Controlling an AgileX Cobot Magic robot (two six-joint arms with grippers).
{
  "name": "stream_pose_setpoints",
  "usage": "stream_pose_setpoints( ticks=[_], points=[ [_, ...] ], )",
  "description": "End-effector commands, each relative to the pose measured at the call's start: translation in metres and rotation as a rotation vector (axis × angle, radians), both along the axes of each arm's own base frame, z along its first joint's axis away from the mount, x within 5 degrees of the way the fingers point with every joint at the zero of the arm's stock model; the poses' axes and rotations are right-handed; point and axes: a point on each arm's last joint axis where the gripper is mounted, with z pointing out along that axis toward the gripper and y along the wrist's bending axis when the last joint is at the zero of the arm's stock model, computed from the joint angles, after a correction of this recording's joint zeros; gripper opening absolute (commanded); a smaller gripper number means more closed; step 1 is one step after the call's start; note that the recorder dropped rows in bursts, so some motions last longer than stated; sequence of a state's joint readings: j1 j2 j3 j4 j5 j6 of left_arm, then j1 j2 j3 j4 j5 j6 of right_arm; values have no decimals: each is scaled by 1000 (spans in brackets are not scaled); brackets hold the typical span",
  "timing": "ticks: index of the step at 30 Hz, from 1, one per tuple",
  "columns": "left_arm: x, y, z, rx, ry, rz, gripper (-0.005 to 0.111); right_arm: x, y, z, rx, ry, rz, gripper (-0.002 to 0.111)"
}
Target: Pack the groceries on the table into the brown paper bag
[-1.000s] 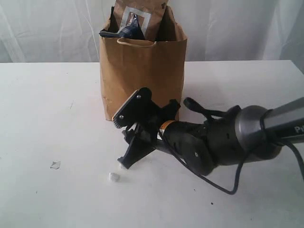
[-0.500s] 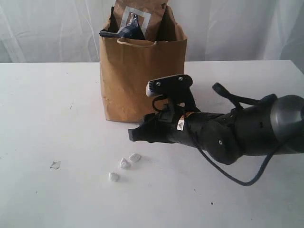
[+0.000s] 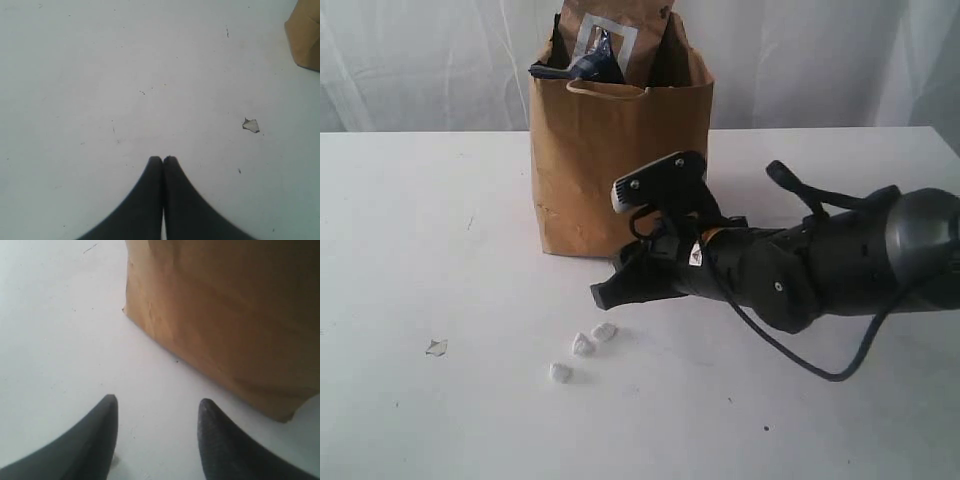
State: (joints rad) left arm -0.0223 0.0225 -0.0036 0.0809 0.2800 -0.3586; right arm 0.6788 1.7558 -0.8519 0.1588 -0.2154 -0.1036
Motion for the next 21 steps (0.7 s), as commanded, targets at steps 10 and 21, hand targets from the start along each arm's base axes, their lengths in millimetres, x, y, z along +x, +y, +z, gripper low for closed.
stream_pose_setpoints(
  ticks=[10, 21],
  points=[
    [0, 0, -1, 4, -1, 5, 0, 9, 27, -14, -280, 308, 158, 47],
    [0, 0, -1, 4, -1, 5, 0, 8, 49, -30, -328, 197, 281, 47]
  ],
)
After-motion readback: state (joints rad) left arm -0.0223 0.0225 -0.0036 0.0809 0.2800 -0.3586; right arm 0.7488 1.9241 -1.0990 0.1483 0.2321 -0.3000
